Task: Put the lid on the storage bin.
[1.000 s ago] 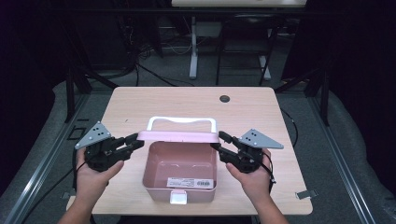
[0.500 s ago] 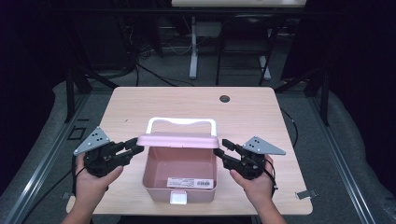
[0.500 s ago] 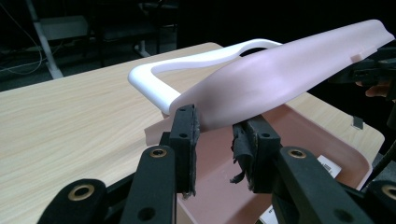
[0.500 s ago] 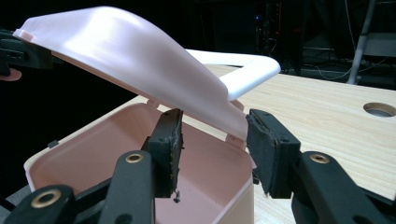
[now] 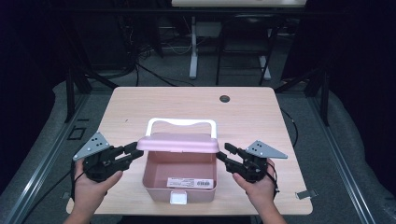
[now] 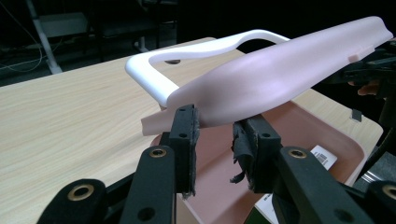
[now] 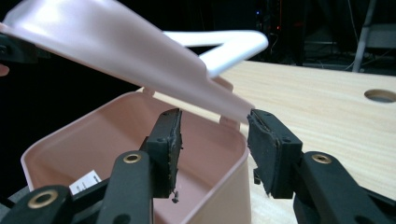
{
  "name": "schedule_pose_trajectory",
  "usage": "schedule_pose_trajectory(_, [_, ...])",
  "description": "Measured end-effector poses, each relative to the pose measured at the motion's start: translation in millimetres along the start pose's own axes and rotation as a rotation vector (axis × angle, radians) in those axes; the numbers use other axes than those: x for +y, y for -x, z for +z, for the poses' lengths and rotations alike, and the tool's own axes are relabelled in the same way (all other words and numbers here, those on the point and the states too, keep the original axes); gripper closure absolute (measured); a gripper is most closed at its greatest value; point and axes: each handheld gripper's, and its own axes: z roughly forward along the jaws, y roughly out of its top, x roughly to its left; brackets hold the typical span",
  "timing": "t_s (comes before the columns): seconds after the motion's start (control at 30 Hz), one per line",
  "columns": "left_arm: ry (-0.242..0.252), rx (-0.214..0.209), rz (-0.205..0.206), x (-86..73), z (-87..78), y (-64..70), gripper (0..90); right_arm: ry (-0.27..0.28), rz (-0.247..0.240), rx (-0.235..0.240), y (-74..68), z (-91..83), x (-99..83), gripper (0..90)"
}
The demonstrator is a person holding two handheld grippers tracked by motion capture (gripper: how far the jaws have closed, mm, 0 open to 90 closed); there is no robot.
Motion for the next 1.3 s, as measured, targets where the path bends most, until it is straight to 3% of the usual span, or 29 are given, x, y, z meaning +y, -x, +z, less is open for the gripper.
schedule_pose_trajectory(0.4, [-0.01, -0.005, 0.005, -7.5, -5.5, 2.0, 68.7, -0.009, 0.001, -0.005, 3.3, -4.7, -8.9, 54.1])
schedule_pose_trajectory(0.7, [-0.021, -0.011, 0.01, -14.5, -10.4, 1.8, 68.1, -0.018, 0.026, -0.048, 13.1, -10.2, -14.8, 54.1])
schedule_pose_trajectory(0.83, [-0.021, -0.021, -0.011, -18.5, -11.8, 2.2, 68.2, -0.017, 0.037, -0.061, 17.1, -8.8, -16.9, 54.1])
schedule_pose_trajectory(1.3, [-0.024, 0.003, 0.012, -26.9, -14.9, 10.7, 68.4, -0.027, 0.065, -0.104, 28.8, -8.0, -24.4, 54.1])
